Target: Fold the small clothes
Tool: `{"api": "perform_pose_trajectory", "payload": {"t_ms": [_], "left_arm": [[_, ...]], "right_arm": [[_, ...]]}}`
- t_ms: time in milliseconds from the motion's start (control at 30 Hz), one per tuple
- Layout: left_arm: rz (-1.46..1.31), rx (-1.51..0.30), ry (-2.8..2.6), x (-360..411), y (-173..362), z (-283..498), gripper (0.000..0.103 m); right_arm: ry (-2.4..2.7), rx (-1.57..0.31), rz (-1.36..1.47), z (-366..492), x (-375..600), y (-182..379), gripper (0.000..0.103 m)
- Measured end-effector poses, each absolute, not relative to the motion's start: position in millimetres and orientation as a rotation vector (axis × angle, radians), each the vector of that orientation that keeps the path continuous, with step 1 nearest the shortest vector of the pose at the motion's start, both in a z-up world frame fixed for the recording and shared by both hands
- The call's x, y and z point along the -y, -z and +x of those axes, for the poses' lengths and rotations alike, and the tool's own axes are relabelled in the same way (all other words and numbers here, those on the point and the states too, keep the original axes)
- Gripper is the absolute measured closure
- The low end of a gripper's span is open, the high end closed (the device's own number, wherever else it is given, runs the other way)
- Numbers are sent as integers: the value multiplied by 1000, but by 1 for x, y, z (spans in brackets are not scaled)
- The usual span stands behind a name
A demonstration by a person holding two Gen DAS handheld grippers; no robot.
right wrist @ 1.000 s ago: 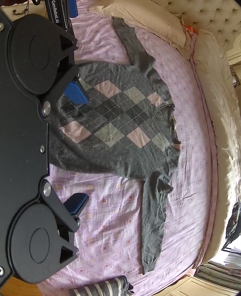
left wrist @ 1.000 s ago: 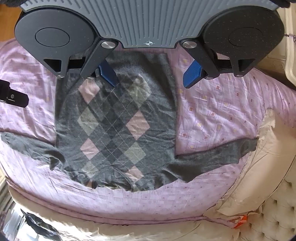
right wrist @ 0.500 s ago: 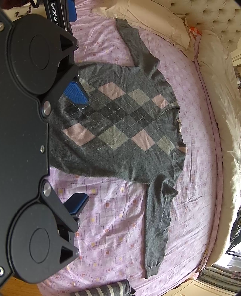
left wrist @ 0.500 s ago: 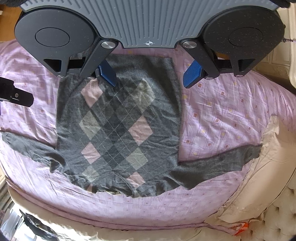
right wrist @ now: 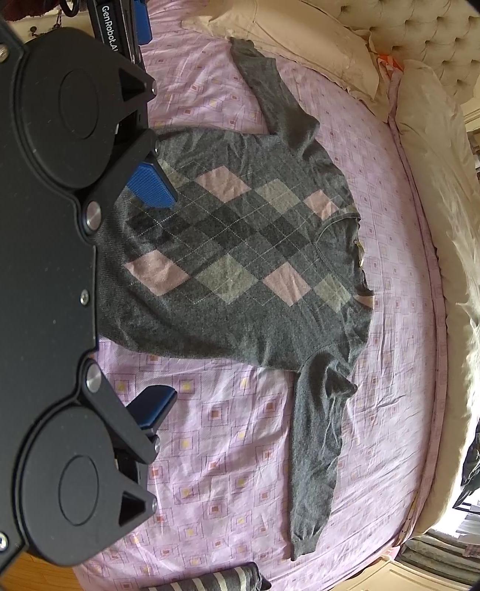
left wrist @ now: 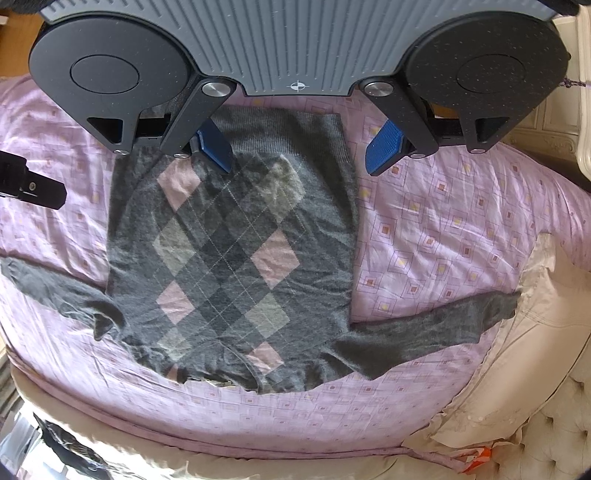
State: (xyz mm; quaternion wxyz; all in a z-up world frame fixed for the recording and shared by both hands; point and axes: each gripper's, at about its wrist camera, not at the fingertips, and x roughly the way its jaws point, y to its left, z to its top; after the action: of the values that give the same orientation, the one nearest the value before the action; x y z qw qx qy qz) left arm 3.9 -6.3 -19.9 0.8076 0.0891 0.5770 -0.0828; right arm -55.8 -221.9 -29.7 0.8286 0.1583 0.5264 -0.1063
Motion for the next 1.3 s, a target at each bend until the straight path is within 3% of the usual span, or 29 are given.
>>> {"api": "perform_pose_trajectory", "payload": {"t_ms": [767, 1067, 1300], "left_arm": [[177, -1313, 197, -9, 33, 59, 25], [245, -1235, 271, 0, 31, 115, 25], [284, -1129, 375, 26, 24, 144, 25]], "right_arm": [[242, -1195, 359, -1, 207, 43, 1], [290, -1120, 390, 35, 222, 48, 2], [360, -1050, 445, 37, 285, 63, 15]]}}
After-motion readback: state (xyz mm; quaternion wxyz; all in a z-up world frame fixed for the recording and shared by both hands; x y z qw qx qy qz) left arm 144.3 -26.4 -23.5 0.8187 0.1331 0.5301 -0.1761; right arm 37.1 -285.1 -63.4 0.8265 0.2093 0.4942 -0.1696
